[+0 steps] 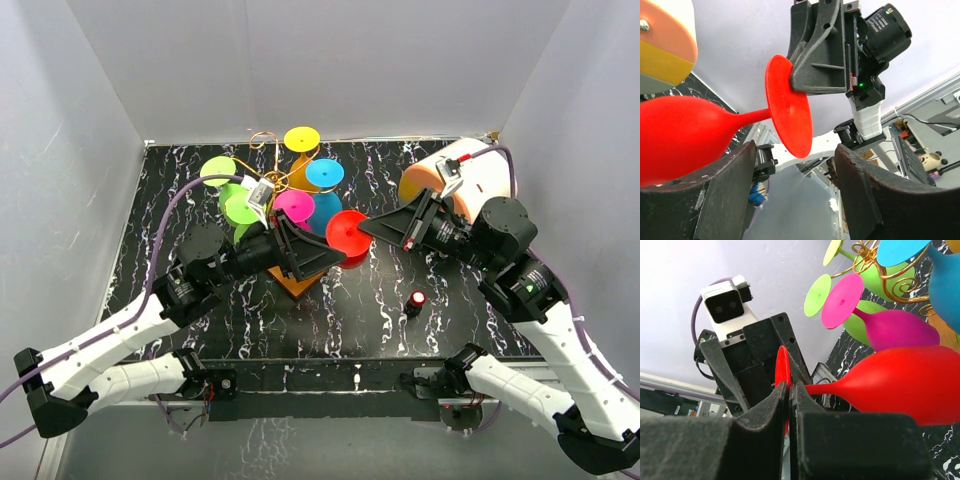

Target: Place the wine glass upside down on the wine glass rack

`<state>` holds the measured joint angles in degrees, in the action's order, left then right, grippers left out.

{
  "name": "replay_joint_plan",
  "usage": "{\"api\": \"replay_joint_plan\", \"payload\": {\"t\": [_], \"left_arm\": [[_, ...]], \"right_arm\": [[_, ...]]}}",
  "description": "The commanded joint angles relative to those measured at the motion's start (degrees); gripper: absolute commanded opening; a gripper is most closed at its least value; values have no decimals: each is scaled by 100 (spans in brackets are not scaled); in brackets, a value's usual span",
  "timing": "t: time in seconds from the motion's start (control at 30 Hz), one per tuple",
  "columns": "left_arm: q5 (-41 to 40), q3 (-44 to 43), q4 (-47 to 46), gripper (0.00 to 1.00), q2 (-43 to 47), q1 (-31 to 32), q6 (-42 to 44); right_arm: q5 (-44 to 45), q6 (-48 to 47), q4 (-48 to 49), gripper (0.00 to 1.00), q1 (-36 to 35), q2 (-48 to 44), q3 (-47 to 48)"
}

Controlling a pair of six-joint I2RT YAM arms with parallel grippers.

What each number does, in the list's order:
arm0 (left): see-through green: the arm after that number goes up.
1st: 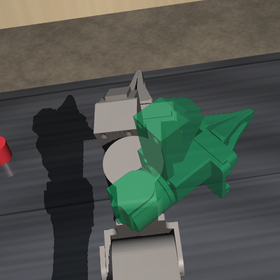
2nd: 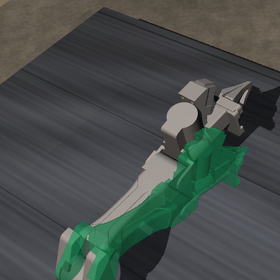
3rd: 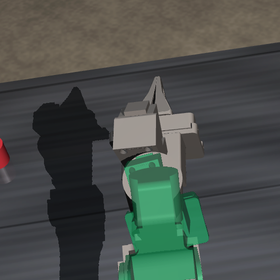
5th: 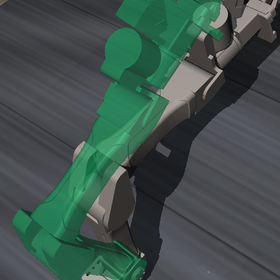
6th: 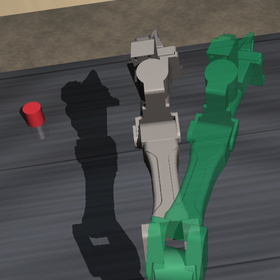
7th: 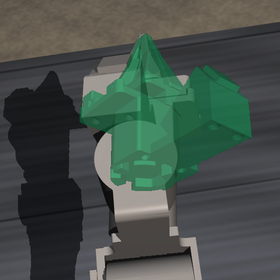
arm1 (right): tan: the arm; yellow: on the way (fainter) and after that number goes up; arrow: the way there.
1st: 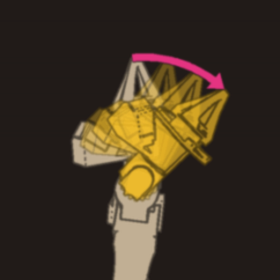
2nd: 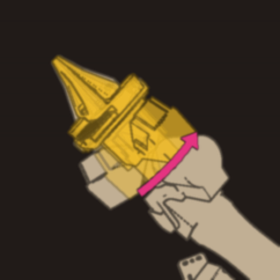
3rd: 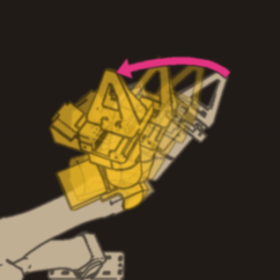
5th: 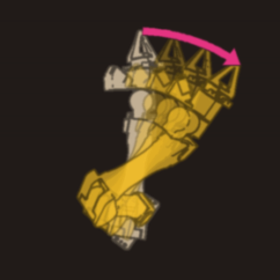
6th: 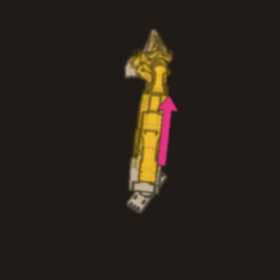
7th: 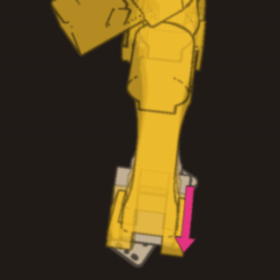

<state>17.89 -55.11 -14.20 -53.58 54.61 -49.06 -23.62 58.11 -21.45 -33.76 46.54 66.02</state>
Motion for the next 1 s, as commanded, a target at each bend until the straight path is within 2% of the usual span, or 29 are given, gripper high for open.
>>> {"api": "replay_joint_plan", "payload": {"t": [0.0, 0.2, 0.4, 0.5, 0.73, 0.83, 0.87, 0.9, 0.97], "left_arm": [[-133, 114, -432, 62, 34, 27, -593], [-268, 31, -563, 48, -62, 30, -768], [-973, -40, -157, 25, 44, 27, -1113], [-1088, -139, 83, 24, -5, 19, -1183], [-741, -394, 152, 21, -341, 19, -1337], [-715, -635, 330, 0, -507, 7, -1344], [-707, -704, 412, 0, -564, -17, -1339], [-677, -781, 454, 0, -628, -54, -1347], [-572, -919, 450, 0, -760, -131, -1429]], "right_arm": [[160, -187, 155, 0, -25, -150, 253], [110, -272, 276, 0, -23, -239, 28], [90, -416, 564, 0, -18, -444, -223], [-64, -405, 596, 0, -18, -367, -271], [-80, -438, 760, 0, -14, -331, -344], [19, -436, 801, 0, -25, -337, -379], [95, -454, 793, 0, -19, -357, -387], [207, -476, 769, 7, -21, -391, -396], [503, -511, 641, 29, -24, -473, -370]]}}
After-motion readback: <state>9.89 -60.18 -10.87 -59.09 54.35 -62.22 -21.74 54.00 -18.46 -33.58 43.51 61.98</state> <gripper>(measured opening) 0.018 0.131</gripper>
